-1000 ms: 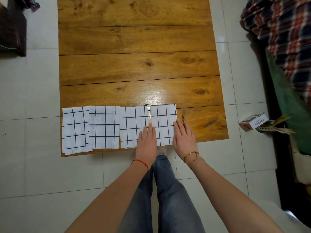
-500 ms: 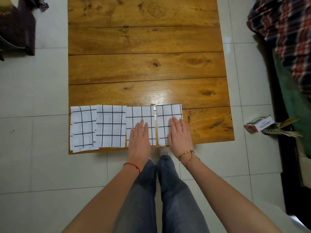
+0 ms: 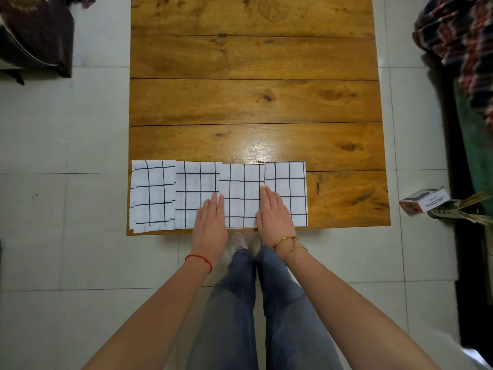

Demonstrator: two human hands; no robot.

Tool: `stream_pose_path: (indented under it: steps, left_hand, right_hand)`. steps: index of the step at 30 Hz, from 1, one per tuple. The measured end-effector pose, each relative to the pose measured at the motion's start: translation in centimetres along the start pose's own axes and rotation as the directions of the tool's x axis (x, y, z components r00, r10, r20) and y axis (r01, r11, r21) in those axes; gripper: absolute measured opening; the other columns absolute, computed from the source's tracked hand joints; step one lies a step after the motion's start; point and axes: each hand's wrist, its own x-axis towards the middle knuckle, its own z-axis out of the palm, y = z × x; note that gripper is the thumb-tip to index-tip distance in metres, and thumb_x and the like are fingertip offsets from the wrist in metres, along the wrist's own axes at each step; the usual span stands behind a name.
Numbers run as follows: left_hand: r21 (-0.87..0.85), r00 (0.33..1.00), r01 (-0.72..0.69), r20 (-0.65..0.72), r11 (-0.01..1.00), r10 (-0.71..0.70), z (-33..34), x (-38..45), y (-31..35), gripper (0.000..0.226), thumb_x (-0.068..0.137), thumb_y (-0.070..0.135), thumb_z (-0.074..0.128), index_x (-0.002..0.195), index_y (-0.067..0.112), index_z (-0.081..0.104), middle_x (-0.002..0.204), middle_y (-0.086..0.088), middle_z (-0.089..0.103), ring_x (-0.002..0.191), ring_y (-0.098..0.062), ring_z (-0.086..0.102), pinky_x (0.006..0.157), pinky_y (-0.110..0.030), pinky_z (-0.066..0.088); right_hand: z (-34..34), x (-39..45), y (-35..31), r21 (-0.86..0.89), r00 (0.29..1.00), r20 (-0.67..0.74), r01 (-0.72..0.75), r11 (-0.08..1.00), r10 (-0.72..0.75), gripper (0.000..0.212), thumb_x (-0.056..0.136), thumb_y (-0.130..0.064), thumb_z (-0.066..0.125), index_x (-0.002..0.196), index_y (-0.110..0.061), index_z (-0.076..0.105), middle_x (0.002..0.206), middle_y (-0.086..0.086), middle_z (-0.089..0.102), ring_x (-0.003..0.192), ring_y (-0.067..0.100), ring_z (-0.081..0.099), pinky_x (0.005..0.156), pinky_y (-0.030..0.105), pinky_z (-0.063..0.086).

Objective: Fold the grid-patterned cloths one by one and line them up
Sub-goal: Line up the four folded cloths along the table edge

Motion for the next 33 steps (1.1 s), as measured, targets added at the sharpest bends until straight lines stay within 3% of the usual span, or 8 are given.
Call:
stream_pose_path:
  steps: [5,9,13,19,24,33]
  left_hand:
    - [0.005,1.000,0.008,0.012,1.000,-0.008,-0.1,0.1,0.1,0.071,0.097,0.007,0.041,0.154,0.010,-0.001,0.163,-0.009,-0.001,0.150,-0.026,0.004,0.122,-0.038,0.009]
    - [-0.002,1.000,-0.007,-0.003,1.000,0.007,-0.2,0.0,-0.2,0.070,0.096,0.005,0.041,0.154,0.010,0.002,0.162,-0.011,0.004,0.149,-0.027,0.008,0.122,-0.039,0.011]
    - [-0.008,0.999,0.031,-0.028,0.999,-0.031,-0.7,-0.1,-1.8,0.070,0.094,0.007,0.048,0.153,0.008,0.011,0.161,-0.012,0.014,0.148,-0.028,0.014,0.122,-0.041,0.013]
    - [0.019,0.990,0.136,-0.040,0.990,-0.136,-1.5,-0.3,-6.5,0.069,0.096,0.010,0.049,0.154,0.008,0.011,0.161,-0.012,0.013,0.149,-0.026,0.012,0.122,-0.041,0.014]
    - [0.004,0.990,0.138,-0.015,0.990,-0.138,-1.5,-0.4,-8.7,0.070,0.096,0.007,0.046,0.154,0.009,0.008,0.162,-0.010,0.008,0.149,-0.025,0.009,0.122,-0.040,0.015]
    - [-0.037,0.992,0.124,-0.024,0.992,-0.125,-1.2,-0.3,-9.3,0.066,0.095,0.005,0.047,0.153,0.008,0.016,0.161,-0.012,0.015,0.148,-0.026,0.014,0.121,-0.041,0.019]
  right_hand:
    - [-0.5,0.0,-0.3,-0.014,1.000,-0.012,0.009,1.000,-0.009,0.055,0.098,-0.019,0.040,0.148,-0.001,0.024,0.155,0.016,0.024,0.142,0.031,0.025,0.119,0.038,0.020]
    - [-0.1,0.3,-0.7,-0.044,0.997,-0.075,-0.005,0.999,0.002,0.054,0.095,-0.019,0.044,0.144,0.001,0.033,0.150,0.017,0.035,0.138,0.032,0.034,0.116,0.042,0.027]
    - [0.0,1.0,-2.6,-0.042,0.989,-0.102,0.106,0.994,-0.109,0.052,0.094,-0.017,0.042,0.142,0.002,0.036,0.145,0.017,0.042,0.135,0.031,0.038,0.114,0.043,0.031]
    - [1.2,2.1,-6.8,-0.069,0.964,-0.015,0.265,0.962,-0.267,0.053,0.093,-0.019,0.049,0.142,-0.004,0.038,0.147,0.012,0.040,0.134,0.032,0.038,0.112,0.043,0.033]
    - [2.2,2.5,-8.2,-0.092,0.978,0.046,0.208,0.974,-0.205,0.054,0.094,-0.019,0.048,0.144,-0.004,0.035,0.150,0.012,0.036,0.137,0.032,0.033,0.114,0.044,0.030]
    - [2.0,2.7,-8.7,-0.098,0.982,-0.014,0.188,0.977,-0.190,0.056,0.084,-0.017,0.063,0.136,-0.002,0.047,0.140,0.014,0.049,0.127,0.034,0.047,0.105,0.046,0.042]
